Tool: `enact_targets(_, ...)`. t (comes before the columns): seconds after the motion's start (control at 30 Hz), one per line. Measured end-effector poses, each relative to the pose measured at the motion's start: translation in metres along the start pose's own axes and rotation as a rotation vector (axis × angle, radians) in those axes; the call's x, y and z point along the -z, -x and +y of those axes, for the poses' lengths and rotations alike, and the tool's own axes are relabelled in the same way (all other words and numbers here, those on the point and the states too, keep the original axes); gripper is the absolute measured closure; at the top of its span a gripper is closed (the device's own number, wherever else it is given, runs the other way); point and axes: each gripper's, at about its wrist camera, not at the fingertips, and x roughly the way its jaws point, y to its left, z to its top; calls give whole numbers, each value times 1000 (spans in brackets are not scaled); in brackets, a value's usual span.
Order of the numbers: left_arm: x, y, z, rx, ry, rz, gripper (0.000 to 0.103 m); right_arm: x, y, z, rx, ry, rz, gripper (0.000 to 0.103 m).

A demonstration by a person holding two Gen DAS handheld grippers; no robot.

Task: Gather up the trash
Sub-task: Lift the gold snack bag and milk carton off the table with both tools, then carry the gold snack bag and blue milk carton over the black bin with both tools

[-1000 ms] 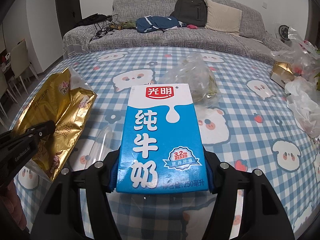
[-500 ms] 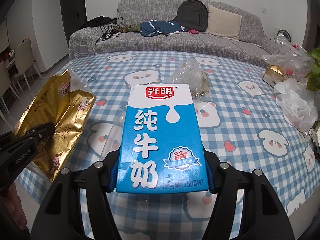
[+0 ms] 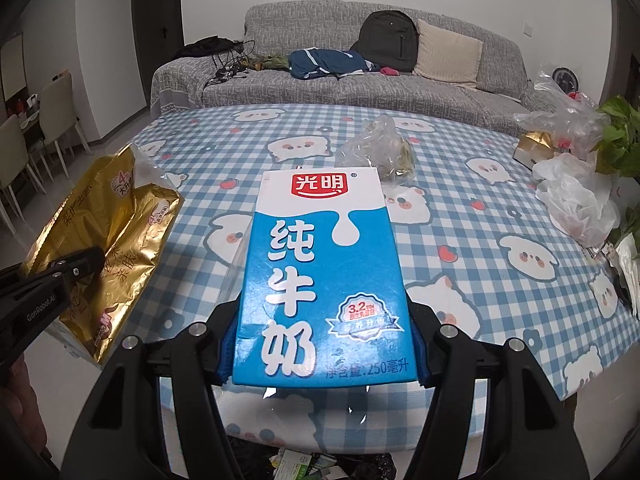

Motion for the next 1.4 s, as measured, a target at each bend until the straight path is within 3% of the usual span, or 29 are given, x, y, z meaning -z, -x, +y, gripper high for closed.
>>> enact_targets(0.83,73,60,15,13,36,-31,99,50,64,11,-30,-7,-39,42)
enact_targets(1.4,128,85,23,52,60,-31,99,93,79,11,-41,-1,-20,42)
